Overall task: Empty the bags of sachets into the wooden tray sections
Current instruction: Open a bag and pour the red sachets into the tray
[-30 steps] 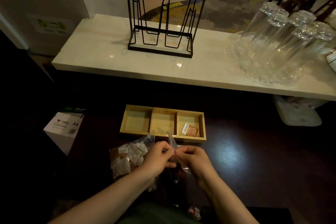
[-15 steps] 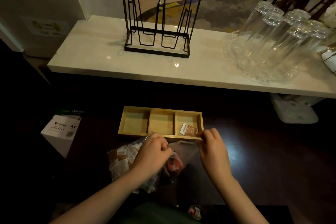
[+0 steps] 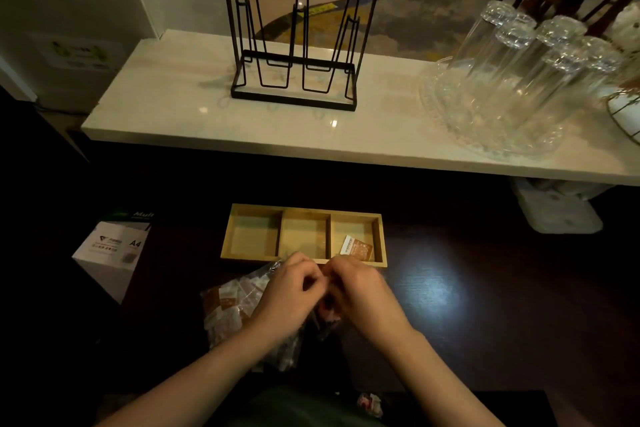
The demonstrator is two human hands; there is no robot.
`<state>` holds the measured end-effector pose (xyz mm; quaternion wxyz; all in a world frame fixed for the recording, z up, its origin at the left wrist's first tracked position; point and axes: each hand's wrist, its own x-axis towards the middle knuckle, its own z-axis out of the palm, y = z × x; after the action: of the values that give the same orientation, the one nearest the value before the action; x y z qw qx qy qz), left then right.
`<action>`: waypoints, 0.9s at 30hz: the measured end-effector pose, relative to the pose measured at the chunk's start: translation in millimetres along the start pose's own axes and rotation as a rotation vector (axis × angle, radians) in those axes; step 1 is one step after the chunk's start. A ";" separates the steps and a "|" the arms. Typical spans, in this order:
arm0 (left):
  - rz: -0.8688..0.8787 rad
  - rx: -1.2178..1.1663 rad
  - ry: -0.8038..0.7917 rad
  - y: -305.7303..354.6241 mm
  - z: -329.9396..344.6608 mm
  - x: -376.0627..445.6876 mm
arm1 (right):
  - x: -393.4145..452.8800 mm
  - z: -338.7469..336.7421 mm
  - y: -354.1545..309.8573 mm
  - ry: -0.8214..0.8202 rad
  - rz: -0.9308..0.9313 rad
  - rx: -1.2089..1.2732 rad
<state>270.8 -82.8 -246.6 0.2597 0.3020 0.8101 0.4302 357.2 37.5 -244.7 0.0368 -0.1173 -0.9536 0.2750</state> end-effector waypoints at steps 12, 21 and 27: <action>-0.618 -0.964 -0.174 -25.9 -19.1 0.2 | 41.0 -90.0 -42.3 0.245 -0.203 0.353; -0.337 -0.696 0.365 -38.6 -90.3 25.7 | 86.1 -88.0 -24.7 0.215 -0.049 0.323; -0.158 -0.314 0.517 -22.2 -136.5 35.3 | 103.8 -67.4 -10.0 0.134 0.130 0.709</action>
<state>147.9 -141.4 -203.7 0.1212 0.0749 0.7938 0.5913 263.6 89.4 -181.8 0.1201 -0.1752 -0.7850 0.5819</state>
